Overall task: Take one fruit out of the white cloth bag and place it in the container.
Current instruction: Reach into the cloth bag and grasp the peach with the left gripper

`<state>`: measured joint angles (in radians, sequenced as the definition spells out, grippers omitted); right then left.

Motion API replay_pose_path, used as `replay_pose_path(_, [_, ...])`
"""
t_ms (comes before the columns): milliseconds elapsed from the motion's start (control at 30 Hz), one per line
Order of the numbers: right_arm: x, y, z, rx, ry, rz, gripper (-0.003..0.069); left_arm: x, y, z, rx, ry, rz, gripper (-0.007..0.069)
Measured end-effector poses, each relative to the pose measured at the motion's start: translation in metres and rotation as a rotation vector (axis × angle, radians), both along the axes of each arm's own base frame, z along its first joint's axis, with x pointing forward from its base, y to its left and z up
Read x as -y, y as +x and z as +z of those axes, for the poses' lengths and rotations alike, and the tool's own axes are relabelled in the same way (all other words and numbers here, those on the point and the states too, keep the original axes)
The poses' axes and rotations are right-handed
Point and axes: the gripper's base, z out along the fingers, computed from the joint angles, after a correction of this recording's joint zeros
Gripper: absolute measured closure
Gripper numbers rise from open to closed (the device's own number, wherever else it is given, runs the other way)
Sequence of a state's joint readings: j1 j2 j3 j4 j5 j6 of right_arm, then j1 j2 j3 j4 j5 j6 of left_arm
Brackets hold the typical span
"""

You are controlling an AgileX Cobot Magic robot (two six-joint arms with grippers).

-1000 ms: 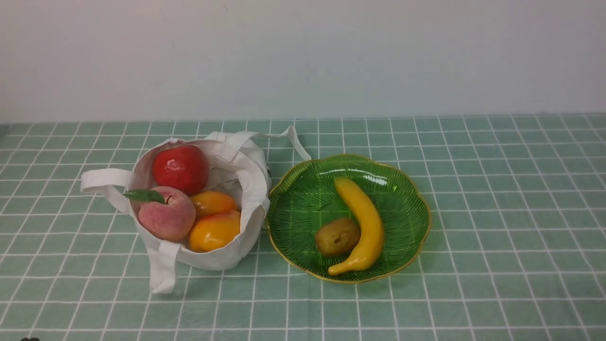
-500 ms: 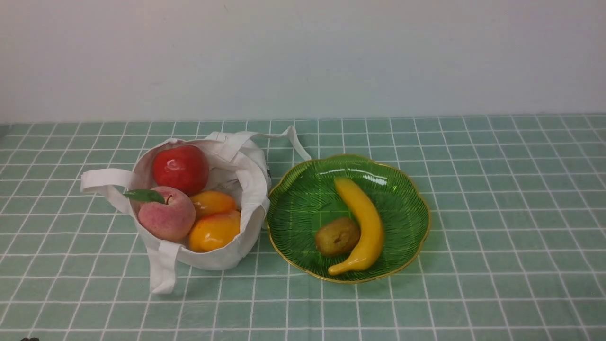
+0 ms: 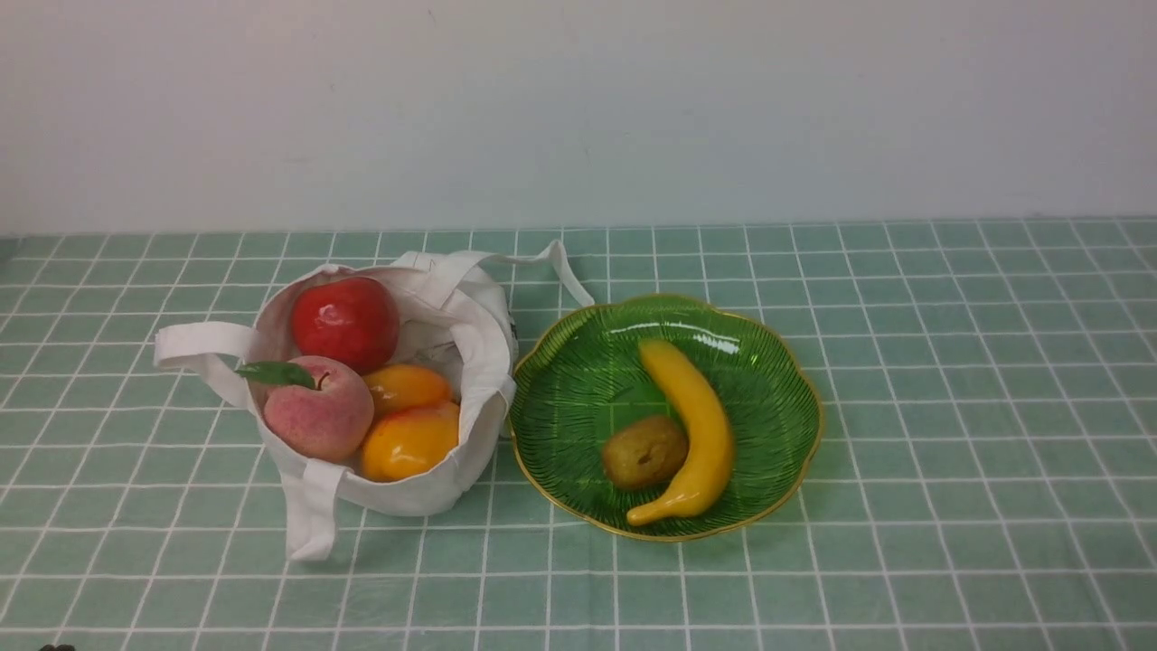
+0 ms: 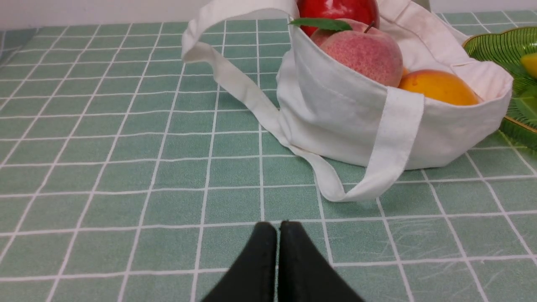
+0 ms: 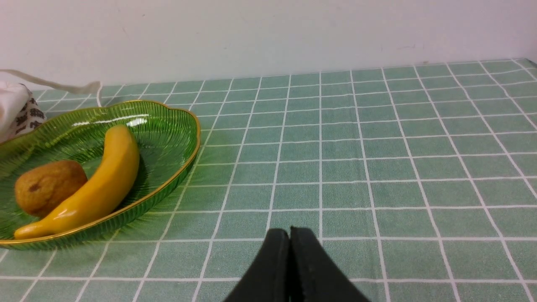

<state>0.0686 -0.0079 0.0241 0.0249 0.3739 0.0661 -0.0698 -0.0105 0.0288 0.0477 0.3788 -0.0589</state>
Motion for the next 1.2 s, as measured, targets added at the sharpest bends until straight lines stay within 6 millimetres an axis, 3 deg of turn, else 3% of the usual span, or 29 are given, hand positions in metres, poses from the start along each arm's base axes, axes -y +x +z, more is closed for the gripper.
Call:
replay_pose_path(400, [0.000,0.000,0.000,0.000,0.000,0.000,0.0671,0.001,0.000,0.000,-0.003,-0.052,0.003,0.0632])
replay_pose_path(467, [0.000,0.000,0.000,0.000,0.000,0.000,0.0671,0.005,0.000,0.000,-0.016,-0.220,0.015,0.0632])
replay_pose_path(500, [0.000,0.000,0.000,0.000,0.000,0.000,0.0671,0.005,0.000,0.000,-0.016,-0.220,0.015,0.0632])
replay_pose_path(633, [0.000,0.000,0.000,0.000,0.000,0.000,0.0671,0.019,-0.002,0.004,-0.093,-0.863,0.055,0.0632])
replay_pose_path(700, [0.000,0.000,0.000,0.000,0.000,0.000,0.0671,0.023,-0.002,0.007,-0.121,-1.051,0.060,0.0632])
replay_pose_path(1000, [0.000,0.000,0.000,0.000,0.000,0.000,0.0671,0.022,0.000,0.019,-0.055,-1.337,0.072,0.0632])
replay_pose_path(1133, [0.000,0.000,0.000,0.000,0.000,0.000,0.0671,0.023,0.000,0.022,-0.037,-1.344,0.042,0.0632])
replay_pose_path(1200, [0.000,0.000,0.000,0.000,0.000,0.000,0.0671,0.024,-0.002,0.033,-0.004,-1.285,-0.007,0.0632])
